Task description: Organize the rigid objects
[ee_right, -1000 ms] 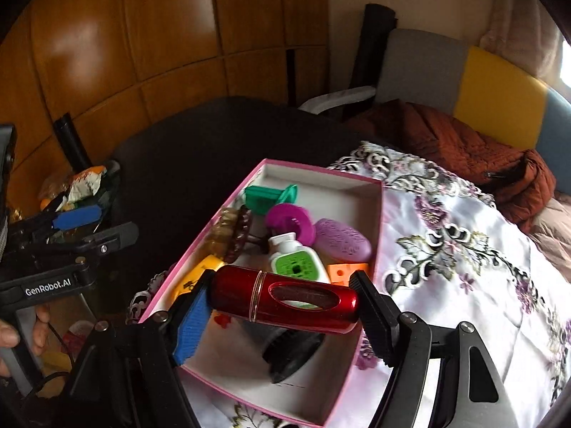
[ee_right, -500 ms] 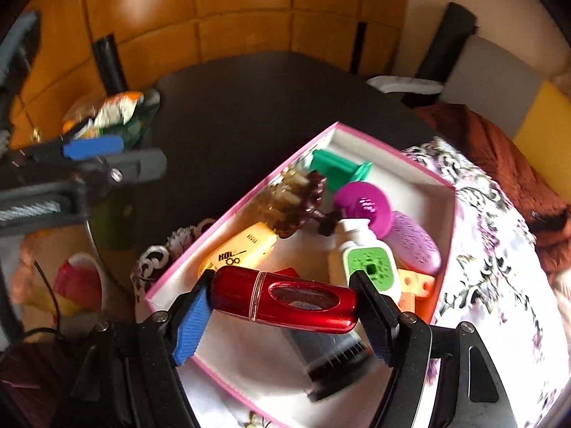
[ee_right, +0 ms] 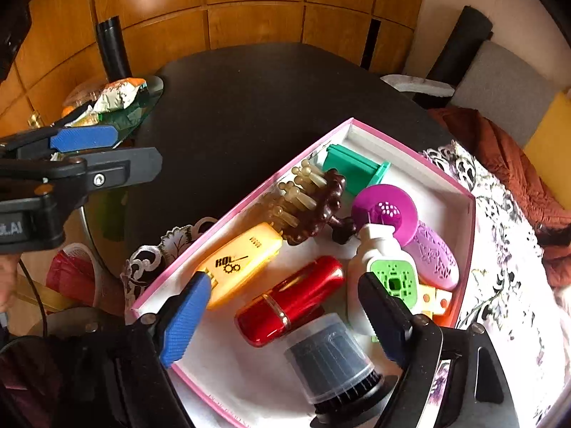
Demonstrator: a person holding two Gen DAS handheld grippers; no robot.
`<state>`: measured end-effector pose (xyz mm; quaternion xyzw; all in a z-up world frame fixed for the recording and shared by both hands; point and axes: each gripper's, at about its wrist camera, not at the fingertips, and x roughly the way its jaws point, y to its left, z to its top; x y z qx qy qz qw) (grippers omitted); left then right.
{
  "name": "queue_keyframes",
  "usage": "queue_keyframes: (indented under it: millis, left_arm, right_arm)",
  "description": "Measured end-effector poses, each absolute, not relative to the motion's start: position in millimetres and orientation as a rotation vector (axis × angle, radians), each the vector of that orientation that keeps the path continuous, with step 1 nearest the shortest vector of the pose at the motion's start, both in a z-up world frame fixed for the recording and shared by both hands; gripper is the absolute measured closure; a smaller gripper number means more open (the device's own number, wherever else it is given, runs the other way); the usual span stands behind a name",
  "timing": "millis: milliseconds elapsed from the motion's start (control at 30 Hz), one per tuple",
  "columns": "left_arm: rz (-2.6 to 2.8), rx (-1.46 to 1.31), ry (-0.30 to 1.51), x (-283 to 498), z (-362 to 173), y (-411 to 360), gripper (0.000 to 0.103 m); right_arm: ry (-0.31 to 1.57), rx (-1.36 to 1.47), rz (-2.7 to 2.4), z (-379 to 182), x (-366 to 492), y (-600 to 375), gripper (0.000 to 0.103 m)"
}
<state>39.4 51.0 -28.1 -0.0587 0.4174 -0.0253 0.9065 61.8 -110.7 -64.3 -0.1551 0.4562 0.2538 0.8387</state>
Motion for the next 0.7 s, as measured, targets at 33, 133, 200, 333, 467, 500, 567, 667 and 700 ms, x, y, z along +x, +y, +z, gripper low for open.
queue_keyframes:
  millis: [33, 133, 200, 333, 467, 500, 567, 667, 700]
  left_arm:
    - [-0.052, -0.117, 0.858, 38.8, -27.4, 50.3, 0.022]
    - [-0.054, -0.100, 0.844, 37.3, -24.8, 47.0, 0.022]
    - [-0.053, -0.087, 0.831, 35.6, -22.1, 44.3, 0.022]
    - [-0.067, -0.074, 0.802, 32.1, -14.4, 38.4, 0.022]
    - [-0.087, -0.060, 0.774, 26.5, -5.4, 31.3, 0.022]
    - [-0.087, -0.054, 0.770, 25.0, -3.6, 29.4, 0.022]
    - [-0.086, -0.037, 0.755, 21.7, 0.3, 24.4, 0.022]
    - [-0.076, -0.014, 0.750, 17.8, 3.8, 16.4, 0.022]
    - [-0.076, -0.006, 0.752, 16.8, 4.3, 13.1, 0.022]
  right_arm:
    - [0.963, -0.317, 0.535, -63.1, 60.4, -111.9, 0.018]
    - [0.949, -0.285, 0.524, -57.4, 55.1, -117.8, 0.016]
    - [0.931, -0.254, 0.517, -51.0, 50.6, -121.9, 0.014]
    - [0.882, -0.200, 0.479, -37.1, 39.2, -129.7, 0.005]
    - [0.834, -0.142, 0.387, -25.2, 29.2, -141.2, 0.001]
    - [0.823, -0.131, 0.356, -22.9, 27.0, -144.5, 0.000]
    - [0.802, -0.105, 0.294, -19.1, 22.4, -151.1, 0.000]
    - [0.770, -0.071, 0.189, -13.4, 14.6, -163.7, 0.000]
    - [0.761, -0.058, 0.157, -12.2, 11.9, -167.6, 0.000]
